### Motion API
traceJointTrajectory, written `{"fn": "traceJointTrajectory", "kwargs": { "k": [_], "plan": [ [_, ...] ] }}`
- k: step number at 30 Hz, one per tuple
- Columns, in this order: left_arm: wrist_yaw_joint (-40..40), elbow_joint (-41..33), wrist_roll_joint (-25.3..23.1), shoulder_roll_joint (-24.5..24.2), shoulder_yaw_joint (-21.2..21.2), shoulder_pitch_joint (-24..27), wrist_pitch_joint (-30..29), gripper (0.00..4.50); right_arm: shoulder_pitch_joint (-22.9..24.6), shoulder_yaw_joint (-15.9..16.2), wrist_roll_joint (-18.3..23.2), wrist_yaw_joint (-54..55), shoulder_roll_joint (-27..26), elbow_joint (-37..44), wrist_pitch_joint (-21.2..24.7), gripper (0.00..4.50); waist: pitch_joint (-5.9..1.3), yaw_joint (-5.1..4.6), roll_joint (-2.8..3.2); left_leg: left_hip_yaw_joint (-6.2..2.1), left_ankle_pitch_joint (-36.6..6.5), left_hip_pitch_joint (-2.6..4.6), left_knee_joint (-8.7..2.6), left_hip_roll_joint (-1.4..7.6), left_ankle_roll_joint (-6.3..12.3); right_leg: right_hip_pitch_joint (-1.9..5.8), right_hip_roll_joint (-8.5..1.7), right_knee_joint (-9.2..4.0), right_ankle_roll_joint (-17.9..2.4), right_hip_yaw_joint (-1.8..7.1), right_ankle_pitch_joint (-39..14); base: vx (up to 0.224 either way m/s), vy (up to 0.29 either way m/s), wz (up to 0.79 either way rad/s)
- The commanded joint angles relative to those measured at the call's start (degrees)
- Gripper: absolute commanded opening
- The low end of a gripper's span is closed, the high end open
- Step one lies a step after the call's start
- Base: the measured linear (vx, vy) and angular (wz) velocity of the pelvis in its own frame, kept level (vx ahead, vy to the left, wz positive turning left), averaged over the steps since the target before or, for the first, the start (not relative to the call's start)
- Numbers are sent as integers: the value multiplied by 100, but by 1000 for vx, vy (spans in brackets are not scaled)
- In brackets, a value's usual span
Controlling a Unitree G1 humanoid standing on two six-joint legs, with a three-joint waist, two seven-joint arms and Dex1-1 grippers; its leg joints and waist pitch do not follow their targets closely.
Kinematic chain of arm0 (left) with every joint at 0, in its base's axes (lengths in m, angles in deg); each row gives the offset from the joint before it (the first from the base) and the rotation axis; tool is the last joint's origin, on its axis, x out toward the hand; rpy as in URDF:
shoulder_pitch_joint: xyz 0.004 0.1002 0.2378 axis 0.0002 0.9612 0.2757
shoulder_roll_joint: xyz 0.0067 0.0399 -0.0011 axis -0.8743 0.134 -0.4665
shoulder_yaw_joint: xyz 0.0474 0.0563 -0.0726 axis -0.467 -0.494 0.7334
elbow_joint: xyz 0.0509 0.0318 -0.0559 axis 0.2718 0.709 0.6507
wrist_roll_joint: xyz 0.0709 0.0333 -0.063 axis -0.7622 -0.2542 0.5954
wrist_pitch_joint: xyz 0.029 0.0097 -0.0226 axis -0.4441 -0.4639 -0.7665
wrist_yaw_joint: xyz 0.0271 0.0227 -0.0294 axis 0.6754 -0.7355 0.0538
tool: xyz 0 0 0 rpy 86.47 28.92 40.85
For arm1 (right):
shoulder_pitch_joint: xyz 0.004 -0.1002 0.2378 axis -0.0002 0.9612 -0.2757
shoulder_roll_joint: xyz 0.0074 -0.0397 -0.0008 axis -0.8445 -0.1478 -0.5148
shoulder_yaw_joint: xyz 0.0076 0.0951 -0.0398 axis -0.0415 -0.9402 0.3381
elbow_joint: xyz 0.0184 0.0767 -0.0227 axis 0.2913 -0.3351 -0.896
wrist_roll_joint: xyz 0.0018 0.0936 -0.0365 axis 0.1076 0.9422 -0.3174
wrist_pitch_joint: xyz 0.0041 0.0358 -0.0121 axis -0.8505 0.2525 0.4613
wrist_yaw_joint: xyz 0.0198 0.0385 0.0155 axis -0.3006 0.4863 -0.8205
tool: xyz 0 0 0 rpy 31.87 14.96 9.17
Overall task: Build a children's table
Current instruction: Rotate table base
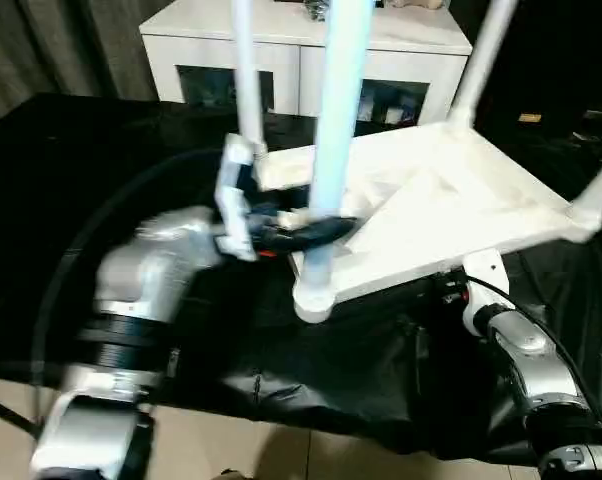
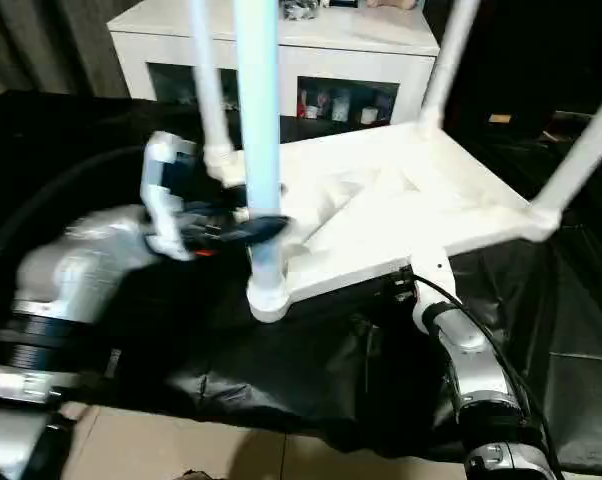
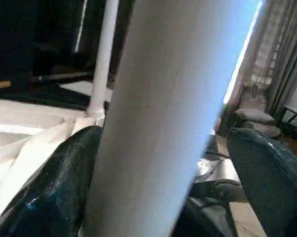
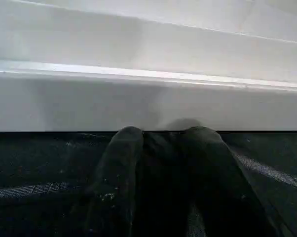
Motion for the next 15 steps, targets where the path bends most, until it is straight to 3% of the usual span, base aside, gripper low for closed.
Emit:
{"fn": "traceJointTrajectory", "kwargs": {
  "k": [1, 5, 6, 7, 10, 15],
  "plan": [
    [275, -123, -160, 53, -102, -82, 19, 447, -134, -88, -32, 99, 149, -312, 98, 162, -389, -18, 15, -223, -1791, 190, -549, 310, -133, 197, -238, -401, -1229, 175, -1184, 0, 0, 0],
    [172, -445, -20, 64, -183, -19, -174, 447, -284, -108, -5, 44, 207, -502, 40, 162, -398, -20, 9, -222, -1656, 186, -533, 315, -83, 209, -246, -399, -1267, 172, -1205, 0, 0, 0],
    [109, -684, 115, 73, -232, 27, -339, 447, -373, -106, 12, -12, 227, -605, -8, 162, -393, -9, 71, -218, -1630, 197, -529, 313, -75, 196, -237, -386, -1295, 170, -1124, 0, 0, 0],
    [98, -746, 153, 78, -243, 38, -383, 447, -396, -101, 16, -30, 231, -633, -23, 162, -393, -31, 34, -207, -1587, 178, -525, 305, -45, 207, -216, -382, -1333, 163, -1006, 0, 0, 0],
    [1, -1460, 571, 131, -431, 134, -814, 447, -630, 62, 7, -375, 199, -929, -168, 162, -418, -49, 39, -216, -1390, 153, -507, 314, 45, 247, -229, -322, -1483, 149, -716, 0, 0, 0],
    [120, -1915, 759, 408, -705, 108, -1054, 447, -865, 392, -99, -767, -12, -1182, -350, 162, -400, -84, 10, -188, -1302, 153, -484, 308, 185, 248, -213, -341, -1612, 149, -672, 0, 0, 0]
  ]
}}
